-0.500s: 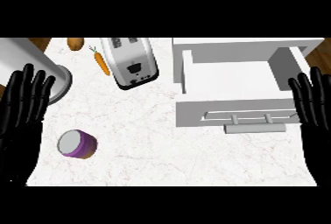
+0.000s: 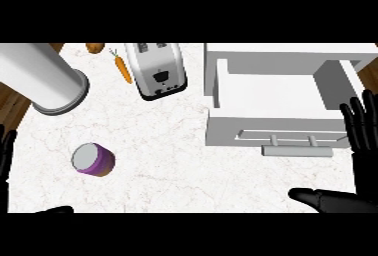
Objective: Pick up the can, place it into the drawer and close the drawer
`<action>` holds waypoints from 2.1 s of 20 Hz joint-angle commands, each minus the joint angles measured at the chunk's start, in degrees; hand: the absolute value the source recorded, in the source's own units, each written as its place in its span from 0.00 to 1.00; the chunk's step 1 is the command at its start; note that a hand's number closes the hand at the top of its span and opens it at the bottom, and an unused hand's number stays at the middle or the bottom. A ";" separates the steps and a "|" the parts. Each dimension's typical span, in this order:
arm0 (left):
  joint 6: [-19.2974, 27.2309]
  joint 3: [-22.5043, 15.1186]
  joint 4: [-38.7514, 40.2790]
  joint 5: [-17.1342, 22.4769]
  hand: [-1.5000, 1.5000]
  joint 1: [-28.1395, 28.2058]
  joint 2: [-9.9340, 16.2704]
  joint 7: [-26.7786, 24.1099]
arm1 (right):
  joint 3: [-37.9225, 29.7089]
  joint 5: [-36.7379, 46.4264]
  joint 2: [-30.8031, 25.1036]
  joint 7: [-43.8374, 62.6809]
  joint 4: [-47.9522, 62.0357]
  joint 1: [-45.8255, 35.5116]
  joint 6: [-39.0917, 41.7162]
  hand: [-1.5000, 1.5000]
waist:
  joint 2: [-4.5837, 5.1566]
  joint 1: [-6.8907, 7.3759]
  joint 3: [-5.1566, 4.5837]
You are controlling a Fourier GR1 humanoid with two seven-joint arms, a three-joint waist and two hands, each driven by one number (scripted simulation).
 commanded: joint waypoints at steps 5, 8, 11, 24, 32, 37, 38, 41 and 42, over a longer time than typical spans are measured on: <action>2.66 3.50 -7.24 1.01 0.00 8.00 -1.74 10.75 | -3.43 -1.43 -0.25 3.56 2.81 0.25 -0.77 0.00 | -0.04 -0.65 -0.03; 1.58 3.75 -1.71 1.62 0.00 7.31 -3.70 3.81 | -2.44 0.09 -0.15 6.92 1.08 -1.26 -1.65 0.00 | -0.04 -0.81 -0.07; 1.09 8.49 -9.91 5.79 0.00 4.40 0.90 15.97 | -1.26 1.51 0.55 5.04 5.85 -4.15 -1.77 0.00 | -0.02 -0.72 -0.04; 2.88 2.08 8.82 -1.61 0.00 1.68 -3.80 4.70 | -4.30 -1.74 0.16 5.48 -4.22 5.35 2.35 0.00 | -0.04 -1.16 -0.06; 10.15 -4.95 23.52 -2.85 0.00 5.07 -3.83 -11.30 | -6.01 -2.95 -0.05 7.27 -6.47 5.92 3.11 0.00 | -0.04 -1.17 -0.08; 9.80 -2.72 25.63 -1.59 0.00 4.02 -3.83 -12.06 | -9.45 -6.13 -0.20 5.97 -7.30 6.99 5.14 0.00 | -0.05 -1.08 -0.05; 10.88 0.69 34.13 -0.98 0.00 -2.94 -3.74 -14.06 | -9.53 -6.19 -1.18 6.78 -6.86 6.64 5.69 0.00 | 0.01 -1.33 -0.07; 12.46 -0.30 36.69 0.64 0.00 -0.64 -3.83 -18.58 | -7.65 -3.45 0.53 6.73 -8.90 8.50 5.03 0.00 | -0.03 -1.24 -0.08; 11.95 -0.75 41.22 0.02 0.00 -2.65 -3.84 -19.53 | -11.02 -6.11 -2.30 8.51 -3.58 1.10 4.50 0.00 | 0.04 -1.08 -0.08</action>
